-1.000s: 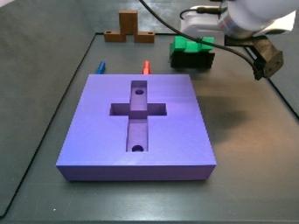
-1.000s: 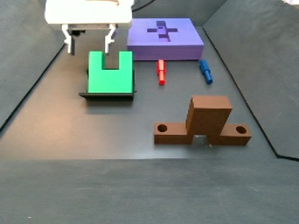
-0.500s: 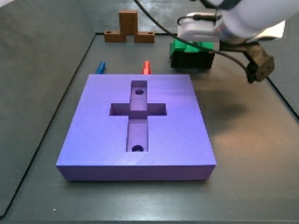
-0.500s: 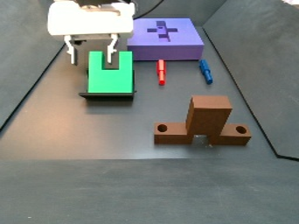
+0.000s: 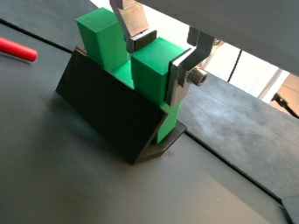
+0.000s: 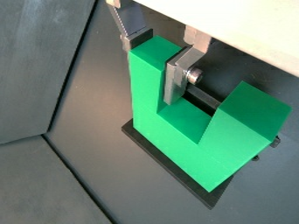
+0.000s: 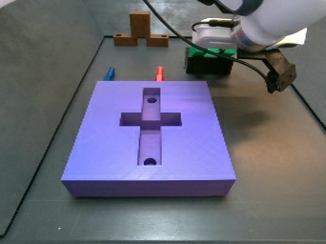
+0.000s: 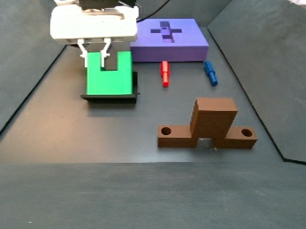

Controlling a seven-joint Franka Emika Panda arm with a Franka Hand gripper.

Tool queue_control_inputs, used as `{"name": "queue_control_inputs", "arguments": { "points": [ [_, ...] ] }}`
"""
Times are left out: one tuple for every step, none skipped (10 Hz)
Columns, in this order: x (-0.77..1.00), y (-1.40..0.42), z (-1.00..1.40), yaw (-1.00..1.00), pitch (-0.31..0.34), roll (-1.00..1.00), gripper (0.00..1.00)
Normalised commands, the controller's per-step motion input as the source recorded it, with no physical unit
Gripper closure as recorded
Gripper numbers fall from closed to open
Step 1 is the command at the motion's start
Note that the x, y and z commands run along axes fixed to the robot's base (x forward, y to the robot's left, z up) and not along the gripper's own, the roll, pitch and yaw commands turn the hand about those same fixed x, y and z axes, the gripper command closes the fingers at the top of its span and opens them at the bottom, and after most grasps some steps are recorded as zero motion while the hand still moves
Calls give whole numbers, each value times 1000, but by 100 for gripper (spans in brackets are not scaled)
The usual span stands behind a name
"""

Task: Pick up the green object. Move up. Place the green object on the fixture. Regrasp the green object. Move to above the board. Insert the green object.
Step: Regrasp the green object.

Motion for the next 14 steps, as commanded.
{"name": "queue_control_inputs", "arguments": {
  "points": [
    [0,0,0,0,0,0,100],
    [0,0,0,0,0,0,100],
    [0,0,0,0,0,0,100],
    [0,0,0,0,0,0,100],
    [0,0,0,0,0,0,100],
    [0,0,0,0,0,0,100],
    [0,0,0,0,0,0,100],
    [0,0,0,0,0,0,100],
    [0,0,0,0,0,0,100],
    [0,0,0,0,0,0,100],
    [0,0,0,0,0,0,100],
    [0,0,0,0,0,0,100],
    [0,0,0,0,0,0,100],
    [0,0,0,0,0,0,100]
  ]
}}
